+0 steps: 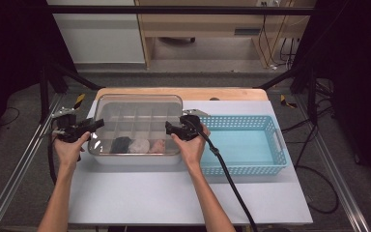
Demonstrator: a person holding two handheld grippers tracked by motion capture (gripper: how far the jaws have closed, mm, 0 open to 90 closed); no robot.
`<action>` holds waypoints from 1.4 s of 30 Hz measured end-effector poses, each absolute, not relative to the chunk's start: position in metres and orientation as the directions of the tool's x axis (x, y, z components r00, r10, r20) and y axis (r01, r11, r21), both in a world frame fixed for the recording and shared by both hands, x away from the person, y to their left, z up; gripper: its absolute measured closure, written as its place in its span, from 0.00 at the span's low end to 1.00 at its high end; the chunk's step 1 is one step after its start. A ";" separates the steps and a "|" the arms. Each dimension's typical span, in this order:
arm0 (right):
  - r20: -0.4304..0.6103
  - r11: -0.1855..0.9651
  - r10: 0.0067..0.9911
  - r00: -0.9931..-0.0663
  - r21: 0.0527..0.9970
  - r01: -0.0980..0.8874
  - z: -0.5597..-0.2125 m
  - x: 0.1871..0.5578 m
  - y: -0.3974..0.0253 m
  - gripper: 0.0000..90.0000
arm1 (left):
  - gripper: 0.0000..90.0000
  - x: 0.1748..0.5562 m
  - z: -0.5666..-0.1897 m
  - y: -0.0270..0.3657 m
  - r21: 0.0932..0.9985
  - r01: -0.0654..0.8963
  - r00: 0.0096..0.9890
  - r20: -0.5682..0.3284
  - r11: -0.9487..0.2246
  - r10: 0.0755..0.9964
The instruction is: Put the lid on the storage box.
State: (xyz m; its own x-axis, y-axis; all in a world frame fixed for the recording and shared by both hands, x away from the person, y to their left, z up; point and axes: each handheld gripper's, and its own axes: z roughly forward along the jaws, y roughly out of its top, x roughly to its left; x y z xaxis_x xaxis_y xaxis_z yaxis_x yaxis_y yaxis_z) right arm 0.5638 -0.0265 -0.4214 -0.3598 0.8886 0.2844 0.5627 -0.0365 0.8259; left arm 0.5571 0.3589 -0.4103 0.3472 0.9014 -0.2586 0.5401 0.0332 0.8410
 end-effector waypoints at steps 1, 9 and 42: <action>0.283 -0.036 0.890 -0.357 0.825 0.565 -0.422 0.564 -0.026 0.29 | 0.46 0.558 -0.411 0.359 0.839 0.543 0.346 -0.259 0.033 0.902; 0.278 -0.030 0.895 -0.348 0.818 0.575 -0.425 0.566 -0.025 0.29 | 0.45 0.560 -0.414 0.359 0.828 0.560 0.340 -0.267 0.034 0.902; 0.337 -0.070 0.883 -0.326 0.782 0.619 -0.428 0.567 -0.026 0.24 | 0.41 0.540 -0.404 0.367 0.842 0.538 0.307 -0.231 0.032 0.923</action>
State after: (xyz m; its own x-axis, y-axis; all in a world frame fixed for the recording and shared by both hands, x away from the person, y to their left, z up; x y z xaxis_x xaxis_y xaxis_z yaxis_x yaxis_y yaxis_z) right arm 0.5669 -0.0263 -0.4279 -0.3258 0.8832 0.3372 0.6194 -0.0701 0.7820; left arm 0.5396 0.3674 -0.4039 0.3071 0.9232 -0.2312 0.5384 0.0318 0.8421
